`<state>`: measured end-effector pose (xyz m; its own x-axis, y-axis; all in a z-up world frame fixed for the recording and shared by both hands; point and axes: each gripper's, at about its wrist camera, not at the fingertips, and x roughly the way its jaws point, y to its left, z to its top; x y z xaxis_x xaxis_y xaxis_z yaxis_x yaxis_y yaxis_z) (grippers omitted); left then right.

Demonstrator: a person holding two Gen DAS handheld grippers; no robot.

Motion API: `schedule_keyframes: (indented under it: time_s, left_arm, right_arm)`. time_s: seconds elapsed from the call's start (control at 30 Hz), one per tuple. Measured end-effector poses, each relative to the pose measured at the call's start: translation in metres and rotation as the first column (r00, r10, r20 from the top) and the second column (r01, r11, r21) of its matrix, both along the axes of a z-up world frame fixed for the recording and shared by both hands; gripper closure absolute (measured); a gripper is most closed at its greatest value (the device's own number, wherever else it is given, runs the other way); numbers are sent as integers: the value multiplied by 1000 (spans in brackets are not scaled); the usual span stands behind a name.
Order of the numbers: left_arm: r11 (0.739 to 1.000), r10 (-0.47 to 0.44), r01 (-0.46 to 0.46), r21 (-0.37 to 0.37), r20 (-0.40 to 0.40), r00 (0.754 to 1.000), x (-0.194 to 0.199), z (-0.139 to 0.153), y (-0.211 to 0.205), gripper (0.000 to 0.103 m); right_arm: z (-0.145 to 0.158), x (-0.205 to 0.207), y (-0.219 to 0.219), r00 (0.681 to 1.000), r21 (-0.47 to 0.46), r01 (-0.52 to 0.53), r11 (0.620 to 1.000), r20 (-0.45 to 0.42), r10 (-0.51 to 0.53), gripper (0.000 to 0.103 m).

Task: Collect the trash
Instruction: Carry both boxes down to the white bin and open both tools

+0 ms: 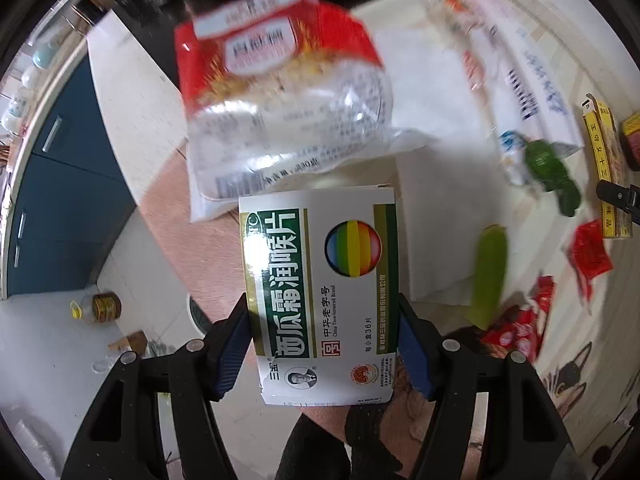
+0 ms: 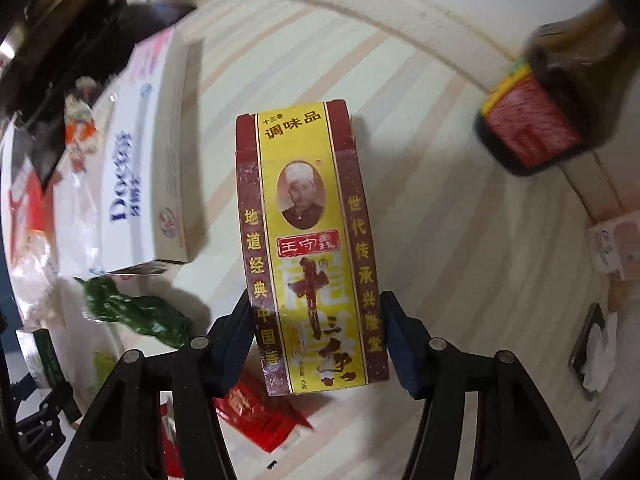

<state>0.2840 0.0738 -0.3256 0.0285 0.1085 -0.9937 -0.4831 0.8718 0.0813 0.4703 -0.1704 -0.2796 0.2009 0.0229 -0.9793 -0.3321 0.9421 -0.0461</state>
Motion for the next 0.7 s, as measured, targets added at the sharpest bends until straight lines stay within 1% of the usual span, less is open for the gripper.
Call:
schedule_keyframes:
  time_s: [0.1,0.13,0.2,0.23,0.27,0.37,0.43,0.53,0.63,0.7]
  left_arm:
    - [1000,1,-1,11,59,998,-12,23,-2,39]
    - [1000,1,-3,15,77,997,-15,30,-1,39]
    - [1000,6,-9,25,119,993,-22,47,1,39]
    - [1000,11,-15,27,142,990,-27,56,2,39]
    - [999,18,-23,28,165,986,-33,66,5,39]
    - [998,43,-52,34,222,974,-52,89,14,39]
    - [997,65,-76,33,251,966,-66,98,24,39]
    - [994,96,-109,32,284,954,-95,109,42,39]
    - [988,126,-146,45,301,945,-131,117,64,39]
    - [982,160,-183,49,301,940,-156,115,81,39]
  right_arm:
    - [27,-17,-7,999,47,16,999,45,-19,41]
    - [40,-21,-9,998,70,18,997,64,-22,41]
    - [58,-36,-8,996,101,11,995,93,-20,41]
    - [72,-44,-7,994,125,2,992,110,-16,41]
    - [76,-57,0,993,141,-7,990,120,-11,41]
    - [103,-89,13,987,186,-58,981,156,29,41]
    - [113,-103,32,984,208,-99,973,169,63,41]
    - [121,-141,65,975,231,-170,958,180,129,41]
    - [119,-187,98,965,249,-233,940,175,193,41]
    - [113,-214,124,960,265,-268,926,153,234,41]
